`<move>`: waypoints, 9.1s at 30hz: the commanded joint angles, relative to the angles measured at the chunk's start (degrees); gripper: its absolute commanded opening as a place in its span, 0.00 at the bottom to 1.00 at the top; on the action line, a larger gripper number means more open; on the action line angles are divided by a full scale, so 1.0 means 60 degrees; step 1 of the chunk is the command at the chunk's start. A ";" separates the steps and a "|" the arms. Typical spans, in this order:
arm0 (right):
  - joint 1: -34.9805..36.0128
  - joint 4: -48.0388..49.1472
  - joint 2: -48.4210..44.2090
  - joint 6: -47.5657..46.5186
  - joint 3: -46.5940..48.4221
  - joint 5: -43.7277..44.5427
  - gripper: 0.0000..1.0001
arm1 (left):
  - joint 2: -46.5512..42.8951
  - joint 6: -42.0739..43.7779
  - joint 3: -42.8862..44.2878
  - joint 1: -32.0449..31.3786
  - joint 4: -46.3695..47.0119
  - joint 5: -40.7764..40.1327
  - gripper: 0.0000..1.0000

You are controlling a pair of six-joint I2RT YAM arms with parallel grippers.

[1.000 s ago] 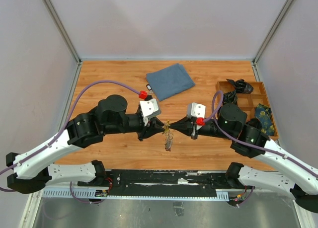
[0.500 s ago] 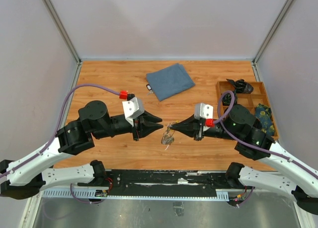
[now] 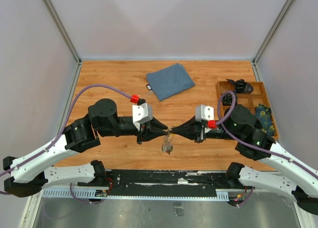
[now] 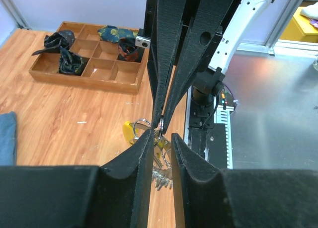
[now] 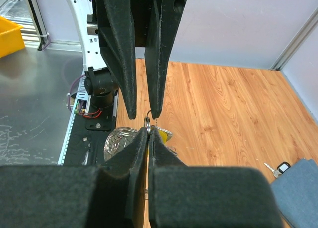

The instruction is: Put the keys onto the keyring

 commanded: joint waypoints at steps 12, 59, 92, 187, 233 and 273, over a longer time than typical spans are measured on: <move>-0.0010 0.0684 -0.0238 0.0194 0.0393 -0.0123 0.00 | 0.0064 0.0156 0.0273 -0.0118 -0.0124 0.0296 0.23; -0.0010 0.1133 -0.0479 0.0621 0.0303 0.0006 0.00 | -0.0230 0.0113 0.0280 -0.0104 0.0137 -0.0711 0.26; -0.0010 0.1305 -0.0237 0.0796 0.0248 -0.0139 0.00 | -0.0232 0.0187 0.0077 -0.0115 0.0584 0.0133 0.26; -0.0010 0.2617 -0.0802 0.1378 -0.0295 -0.0264 0.00 | -0.0087 -0.0404 -0.0394 -0.0100 0.2428 0.0466 0.29; -0.0010 -0.1819 0.0574 -0.0158 0.1152 0.0938 0.32 | 0.2072 0.1312 0.2959 -0.0121 -0.3477 -0.0607 0.01; -0.0010 -0.1406 0.0567 0.0507 0.1673 0.0118 0.00 | 0.0747 0.0582 0.1448 -0.0137 -0.1406 0.0242 0.30</move>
